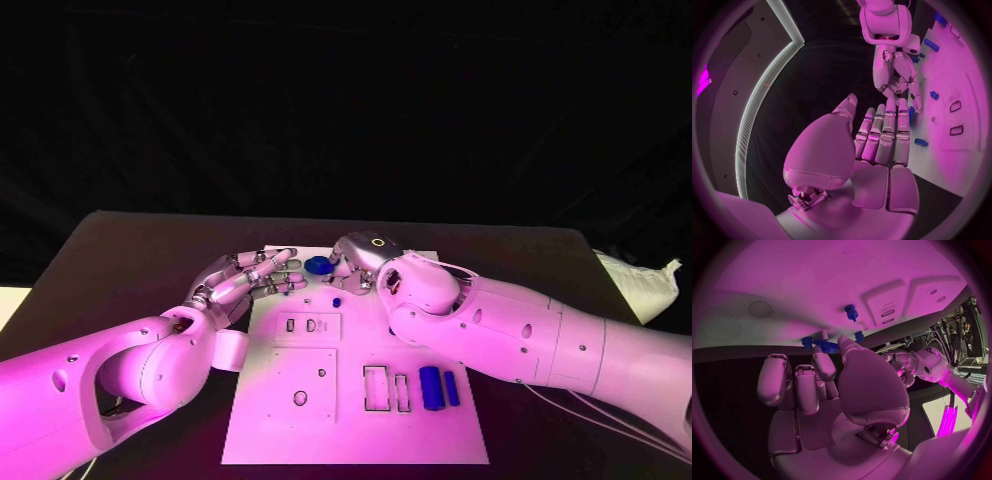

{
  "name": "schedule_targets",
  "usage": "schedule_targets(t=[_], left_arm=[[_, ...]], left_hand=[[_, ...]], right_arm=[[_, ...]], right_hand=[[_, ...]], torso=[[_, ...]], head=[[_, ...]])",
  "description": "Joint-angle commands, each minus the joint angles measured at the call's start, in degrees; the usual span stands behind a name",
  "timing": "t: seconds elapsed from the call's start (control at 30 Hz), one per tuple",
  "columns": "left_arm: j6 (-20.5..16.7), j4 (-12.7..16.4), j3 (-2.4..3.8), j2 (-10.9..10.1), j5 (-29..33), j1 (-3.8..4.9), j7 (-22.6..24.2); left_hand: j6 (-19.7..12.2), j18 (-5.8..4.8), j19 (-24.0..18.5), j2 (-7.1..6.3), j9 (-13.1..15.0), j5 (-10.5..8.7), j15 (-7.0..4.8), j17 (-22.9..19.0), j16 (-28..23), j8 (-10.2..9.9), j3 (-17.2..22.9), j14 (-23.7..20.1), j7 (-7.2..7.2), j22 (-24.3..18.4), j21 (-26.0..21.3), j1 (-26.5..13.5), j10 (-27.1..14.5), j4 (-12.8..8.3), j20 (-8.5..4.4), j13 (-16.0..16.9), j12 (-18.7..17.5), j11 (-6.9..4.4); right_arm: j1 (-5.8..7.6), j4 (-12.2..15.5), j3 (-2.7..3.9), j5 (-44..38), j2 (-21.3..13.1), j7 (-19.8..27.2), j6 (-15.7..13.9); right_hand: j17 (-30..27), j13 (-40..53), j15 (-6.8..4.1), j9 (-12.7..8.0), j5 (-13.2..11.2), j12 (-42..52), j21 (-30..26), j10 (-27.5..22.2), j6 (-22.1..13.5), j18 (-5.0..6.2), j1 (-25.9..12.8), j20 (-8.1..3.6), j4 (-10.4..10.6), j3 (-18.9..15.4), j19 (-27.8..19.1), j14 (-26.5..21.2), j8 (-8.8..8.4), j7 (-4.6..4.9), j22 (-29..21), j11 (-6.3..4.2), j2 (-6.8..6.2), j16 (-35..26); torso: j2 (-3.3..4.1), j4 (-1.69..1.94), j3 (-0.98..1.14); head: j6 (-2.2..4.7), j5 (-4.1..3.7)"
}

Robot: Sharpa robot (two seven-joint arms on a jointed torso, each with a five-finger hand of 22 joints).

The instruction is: Assemble the parts on the task board

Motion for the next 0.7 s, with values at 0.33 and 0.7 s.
schedule_targets(t=[0.33, 0.7], left_arm=[[1.1, 0.0, 0.05, 0.0, 0.2, 0.05, 0.5], [1.1, 0.0, 0.05, -0.1, 0.2, 0.05, 0.5]], left_hand=[[-0.3, 0.68, -0.1, 0.51, 0.1, -0.17, 0.06, -0.2, -0.4, 0.4, 0.2, 0.2, 1.48, -0.2, -0.4, 0.4, -0.2, -0.5, 0.2, -0.1, 0.5, -0.12], [-0.3, 0.68, -0.1, 0.51, 0.1, -0.17, 0.06, -0.2, -0.4, 0.4, 0.2, 0.2, 1.48, -0.2, -0.4, 0.4, -0.2, -0.5, 0.2, -0.1, 0.5, -0.12]], right_arm=[[-0.09, 1.1, -0.02, -0.3, -0.6, 0.5, -5.4], [-0.14, 1.5, -0.02, -0.1, -1.2, 0.5, -5.6]], right_hand=[[4.3, 0.3, 0.1, 0.0, 0.5, 0.6, 0.3, 0.2, 0.6, -1.18, 0.3, 0.16, -0.2, 0.3, 0.4, 3.9, 0.03, 0.02, 0.3, -0.31, 0.37, 0.3], [4.4, 0.4, 0.09, 0.0, 0.5, 0.8, 0.4, 0.2, 0.6, -1.19, 0.3, 0.15, -0.2, 0.2, 0.4, 4.0, 0.03, 0.0, 0.3, -0.32, 0.23, 0.4]], torso=[[0.01, -0.02, 0.01], [0.03, -0.08, 0.03]], head=[[0.17, 0.2], [0.99, 0.31]])
